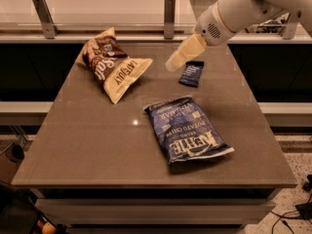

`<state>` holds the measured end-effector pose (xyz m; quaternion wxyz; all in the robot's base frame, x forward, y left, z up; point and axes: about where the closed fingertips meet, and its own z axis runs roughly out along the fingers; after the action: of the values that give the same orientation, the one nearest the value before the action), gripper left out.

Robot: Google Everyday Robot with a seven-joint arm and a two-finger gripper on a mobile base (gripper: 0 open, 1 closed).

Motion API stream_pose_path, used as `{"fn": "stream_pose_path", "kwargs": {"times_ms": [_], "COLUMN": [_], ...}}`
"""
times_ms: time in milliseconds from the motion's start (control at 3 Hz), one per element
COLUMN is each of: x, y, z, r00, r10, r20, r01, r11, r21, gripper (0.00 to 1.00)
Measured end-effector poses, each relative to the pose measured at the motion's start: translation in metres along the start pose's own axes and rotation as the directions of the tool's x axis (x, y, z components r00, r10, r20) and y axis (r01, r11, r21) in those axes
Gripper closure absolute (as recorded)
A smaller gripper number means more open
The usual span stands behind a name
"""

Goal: Pick brown chip bag

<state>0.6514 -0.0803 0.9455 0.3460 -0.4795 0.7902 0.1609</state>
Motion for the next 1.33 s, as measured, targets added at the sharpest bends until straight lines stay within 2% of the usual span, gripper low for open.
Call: {"fn": "stream_pose_path", "kwargs": {"times_ms": [333, 667, 1000, 1333], "x": [0.0, -0.019, -0.048, -0.069], "y": [0.0, 0.0, 0.005, 0.013], "z": [0.0, 0.024, 0.068, 0.118], "r00": [1.0, 1.0, 0.998, 0.995], "r10": [0.0, -0.028, -0.068, -0.085], "r20": [0.0, -0.007, 0.01, 0.05], "r01": [0.0, 0.028, 0.069, 0.09], "r11": [1.0, 0.9995, 0.9962, 0.9893], "r21": [0.0, -0.014, -0.053, -0.115], "gripper": [0.0, 0.0, 0.0, 0.0]}}
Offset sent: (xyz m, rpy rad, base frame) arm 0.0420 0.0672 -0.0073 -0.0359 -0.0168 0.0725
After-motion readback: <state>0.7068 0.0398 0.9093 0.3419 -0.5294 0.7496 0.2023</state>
